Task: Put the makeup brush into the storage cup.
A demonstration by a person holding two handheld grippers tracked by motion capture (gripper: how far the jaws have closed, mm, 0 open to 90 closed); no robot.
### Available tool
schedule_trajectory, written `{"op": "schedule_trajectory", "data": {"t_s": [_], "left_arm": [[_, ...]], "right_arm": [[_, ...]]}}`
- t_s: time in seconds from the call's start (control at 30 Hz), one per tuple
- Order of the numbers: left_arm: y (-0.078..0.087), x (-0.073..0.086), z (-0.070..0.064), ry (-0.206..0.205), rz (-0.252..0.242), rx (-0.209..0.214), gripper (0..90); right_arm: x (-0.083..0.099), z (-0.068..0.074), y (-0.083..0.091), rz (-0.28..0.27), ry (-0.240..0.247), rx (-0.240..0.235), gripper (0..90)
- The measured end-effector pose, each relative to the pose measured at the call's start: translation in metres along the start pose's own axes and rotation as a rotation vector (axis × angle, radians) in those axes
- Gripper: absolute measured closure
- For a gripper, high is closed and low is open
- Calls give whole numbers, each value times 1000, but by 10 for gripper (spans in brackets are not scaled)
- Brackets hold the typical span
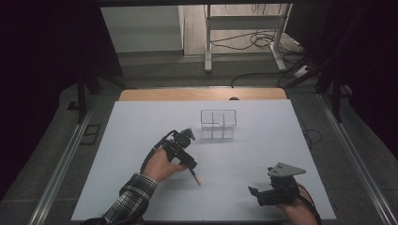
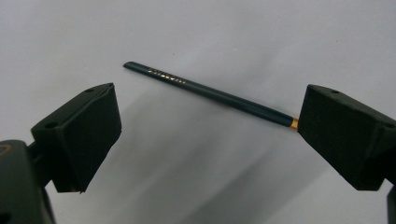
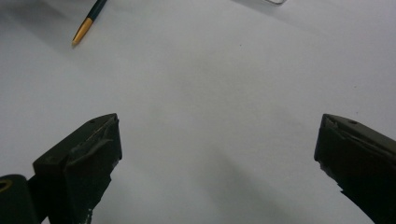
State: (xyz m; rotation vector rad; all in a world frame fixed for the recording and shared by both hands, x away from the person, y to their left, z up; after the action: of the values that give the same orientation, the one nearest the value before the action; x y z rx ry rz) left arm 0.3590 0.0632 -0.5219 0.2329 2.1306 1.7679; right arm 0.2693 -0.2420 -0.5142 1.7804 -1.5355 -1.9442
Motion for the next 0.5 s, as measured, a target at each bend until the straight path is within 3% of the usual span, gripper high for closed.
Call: {"op": "schedule_trajectory", "data": {"t_s": [0.5], "left_arm": [[-21,2,-7,21,21,-15,84]], "right_arm": [[1,1,-1,9,6,-6,12]]}}
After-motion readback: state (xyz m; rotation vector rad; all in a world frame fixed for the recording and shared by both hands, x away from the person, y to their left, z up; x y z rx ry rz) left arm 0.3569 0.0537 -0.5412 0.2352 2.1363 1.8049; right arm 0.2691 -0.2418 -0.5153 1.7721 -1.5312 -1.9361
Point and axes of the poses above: each handheld gripper's, and its own axes: y roughly backward along the jaws, x roughly out of its underside, z roughly to its left, the point moved 4 cm from there along -y, roughly forward along the jaws, and after that the axes turned 14 degrees about y, right-handed, at the moved point
